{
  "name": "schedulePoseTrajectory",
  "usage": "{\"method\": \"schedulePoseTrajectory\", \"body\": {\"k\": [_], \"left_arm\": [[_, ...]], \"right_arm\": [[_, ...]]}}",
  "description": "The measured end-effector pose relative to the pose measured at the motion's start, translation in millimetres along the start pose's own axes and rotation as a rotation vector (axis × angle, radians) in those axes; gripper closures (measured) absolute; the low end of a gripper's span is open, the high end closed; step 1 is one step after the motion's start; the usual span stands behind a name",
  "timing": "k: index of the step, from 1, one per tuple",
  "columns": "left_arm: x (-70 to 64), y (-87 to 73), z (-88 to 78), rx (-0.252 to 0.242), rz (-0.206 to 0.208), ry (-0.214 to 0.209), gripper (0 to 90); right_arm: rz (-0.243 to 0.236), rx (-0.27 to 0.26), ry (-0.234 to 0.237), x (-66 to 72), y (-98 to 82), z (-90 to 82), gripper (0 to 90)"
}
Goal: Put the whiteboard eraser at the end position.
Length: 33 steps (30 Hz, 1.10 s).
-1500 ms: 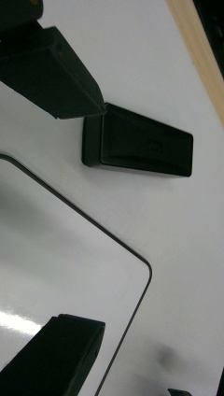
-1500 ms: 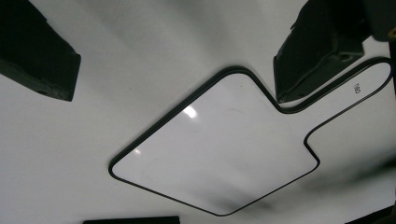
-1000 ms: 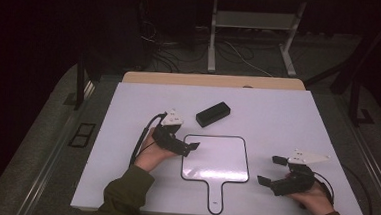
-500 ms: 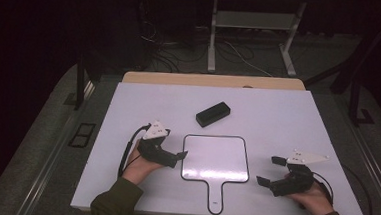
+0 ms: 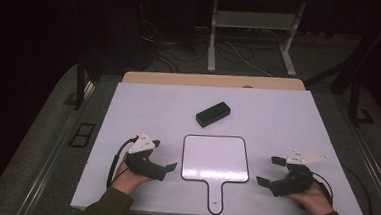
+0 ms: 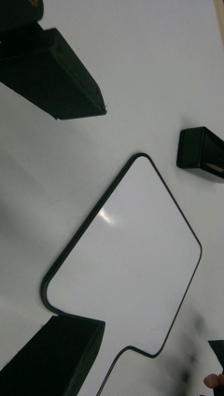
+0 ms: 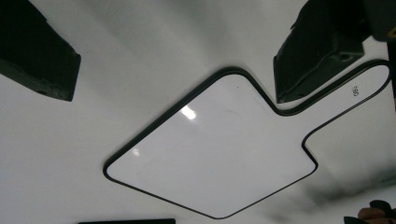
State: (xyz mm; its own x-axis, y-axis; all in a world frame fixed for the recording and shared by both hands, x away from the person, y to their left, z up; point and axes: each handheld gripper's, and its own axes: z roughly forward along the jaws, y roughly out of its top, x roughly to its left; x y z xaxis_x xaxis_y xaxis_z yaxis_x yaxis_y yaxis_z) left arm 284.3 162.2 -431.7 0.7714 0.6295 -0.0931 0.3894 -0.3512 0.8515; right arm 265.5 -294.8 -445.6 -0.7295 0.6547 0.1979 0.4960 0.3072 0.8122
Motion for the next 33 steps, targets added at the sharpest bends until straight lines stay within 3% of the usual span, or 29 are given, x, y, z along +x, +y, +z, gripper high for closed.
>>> {"method": "schedulePoseTrajectory", "body": {"k": [8,20,33], "left_arm": [[-8.2,-6.7,-3.7,0.009,0.011,-0.011,0.0],[-13.2,-12.0,-0.7,0.078,0.015,-0.017,0.0],[-10.9,-12.1,-0.4,0.076,0.0,-0.009,0.0]], "right_arm": [[0.002,0.002,-0.004,0.0,-0.2,-0.2,0.0],[0.002,0.012,-0.008,-0.6,-1.2,0.6,0.0],[0.0,0.018,-0.006,-0.9,-1.7,1.1,0.0]]}}
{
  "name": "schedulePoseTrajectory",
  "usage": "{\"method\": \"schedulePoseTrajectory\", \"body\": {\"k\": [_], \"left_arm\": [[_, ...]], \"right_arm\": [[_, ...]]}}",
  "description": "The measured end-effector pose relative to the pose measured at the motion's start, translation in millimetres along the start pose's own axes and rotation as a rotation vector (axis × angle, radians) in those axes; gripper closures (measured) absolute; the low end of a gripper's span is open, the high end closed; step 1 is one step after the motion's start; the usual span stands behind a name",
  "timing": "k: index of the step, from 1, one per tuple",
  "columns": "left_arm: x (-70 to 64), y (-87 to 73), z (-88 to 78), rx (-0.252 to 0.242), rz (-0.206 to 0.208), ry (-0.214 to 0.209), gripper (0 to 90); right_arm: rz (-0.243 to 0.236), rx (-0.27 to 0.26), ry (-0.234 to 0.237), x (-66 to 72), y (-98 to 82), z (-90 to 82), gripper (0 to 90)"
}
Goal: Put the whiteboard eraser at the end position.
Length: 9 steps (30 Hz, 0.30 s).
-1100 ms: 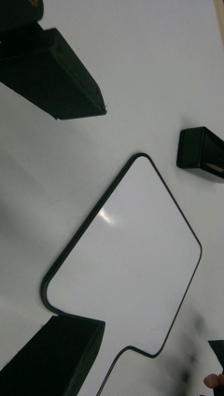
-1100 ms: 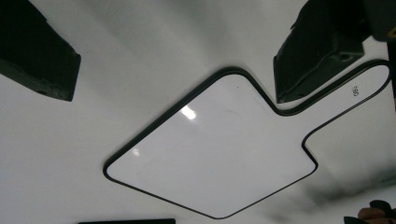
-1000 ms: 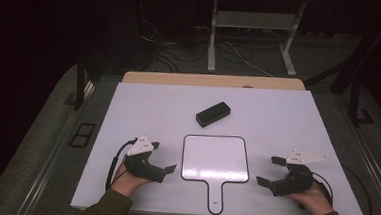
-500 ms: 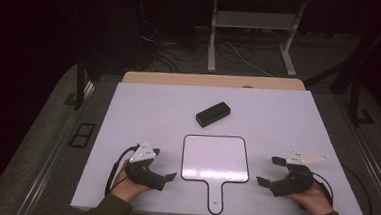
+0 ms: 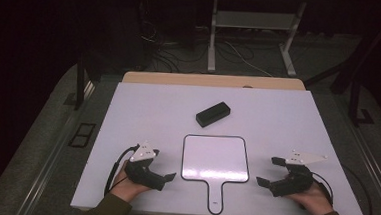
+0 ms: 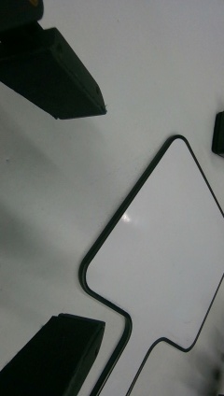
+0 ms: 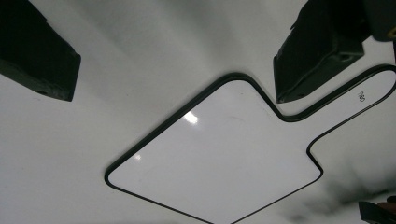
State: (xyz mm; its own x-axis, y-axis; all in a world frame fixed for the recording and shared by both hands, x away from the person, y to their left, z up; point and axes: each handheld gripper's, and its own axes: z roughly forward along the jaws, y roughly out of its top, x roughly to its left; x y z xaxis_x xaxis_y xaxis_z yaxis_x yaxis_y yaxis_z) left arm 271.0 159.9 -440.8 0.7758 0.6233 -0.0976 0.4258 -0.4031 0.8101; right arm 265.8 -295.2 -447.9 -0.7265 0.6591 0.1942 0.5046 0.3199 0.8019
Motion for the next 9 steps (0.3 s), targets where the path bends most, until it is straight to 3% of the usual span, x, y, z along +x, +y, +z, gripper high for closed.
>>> {"method": "schedulePoseTrajectory", "body": {"k": [9], "left_arm": [[0.3,0.5,-0.4,0.0,0.005,-0.002,0.0]], "right_arm": [[0.001,0.002,-0.002,-0.3,-0.1,0.0,0.0]]}}
